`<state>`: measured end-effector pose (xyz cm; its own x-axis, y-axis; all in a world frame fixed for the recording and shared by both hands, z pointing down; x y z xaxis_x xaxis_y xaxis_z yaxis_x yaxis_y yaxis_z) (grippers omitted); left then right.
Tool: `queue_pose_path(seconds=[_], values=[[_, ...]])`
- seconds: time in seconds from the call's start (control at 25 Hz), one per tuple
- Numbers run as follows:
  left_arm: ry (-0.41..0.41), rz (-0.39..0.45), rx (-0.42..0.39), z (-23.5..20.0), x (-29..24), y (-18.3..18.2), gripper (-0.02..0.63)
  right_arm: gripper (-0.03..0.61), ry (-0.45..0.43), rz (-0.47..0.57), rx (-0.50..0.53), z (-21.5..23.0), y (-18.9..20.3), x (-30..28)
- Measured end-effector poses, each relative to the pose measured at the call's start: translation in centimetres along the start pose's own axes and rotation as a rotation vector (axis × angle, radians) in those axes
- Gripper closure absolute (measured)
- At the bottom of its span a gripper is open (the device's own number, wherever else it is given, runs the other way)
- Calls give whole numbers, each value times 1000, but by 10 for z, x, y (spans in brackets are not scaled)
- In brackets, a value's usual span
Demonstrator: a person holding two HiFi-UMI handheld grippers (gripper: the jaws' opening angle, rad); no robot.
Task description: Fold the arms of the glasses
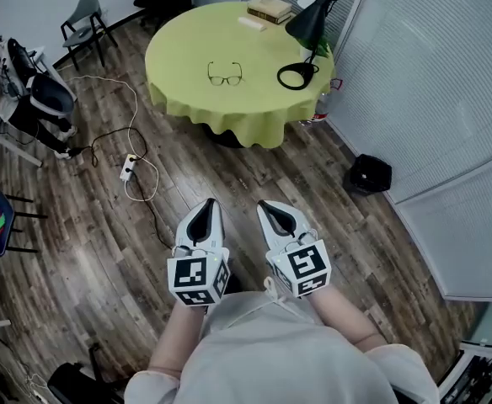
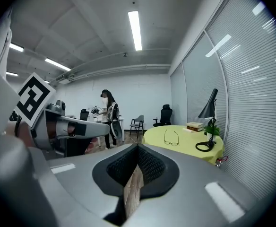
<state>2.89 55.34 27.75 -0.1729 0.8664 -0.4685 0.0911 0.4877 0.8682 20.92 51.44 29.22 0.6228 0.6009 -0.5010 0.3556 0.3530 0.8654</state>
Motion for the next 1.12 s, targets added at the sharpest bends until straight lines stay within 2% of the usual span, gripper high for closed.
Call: queue_pose_path(seconds=[0.28,0.52,0.84,1.12], values=[[24,-10,-20,-123,-60,-70,607,580,44,-25,-18,-5,-81,-118],[33,-31,-11,-197,-93,-98,607,580,71,-50,-40,-9,-119,-187],[56,-94,-8,-231,-157,-111,607,580,83,-100,-52,24,-138,-249],[16,-97,-45,-242,-233,-146,607,580,54,-102,-45,86,-157,-312]])
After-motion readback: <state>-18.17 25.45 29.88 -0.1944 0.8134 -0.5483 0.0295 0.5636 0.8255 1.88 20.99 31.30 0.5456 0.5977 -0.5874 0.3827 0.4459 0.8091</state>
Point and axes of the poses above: the fingertips, and each gripper's own axes: x backward along the fingers, z to its right, y out of its underside, the point moved 10 cm from there along x, backward along the fingers, and after that the axes turned 15 degrees about -z, right-handed, at the moved point
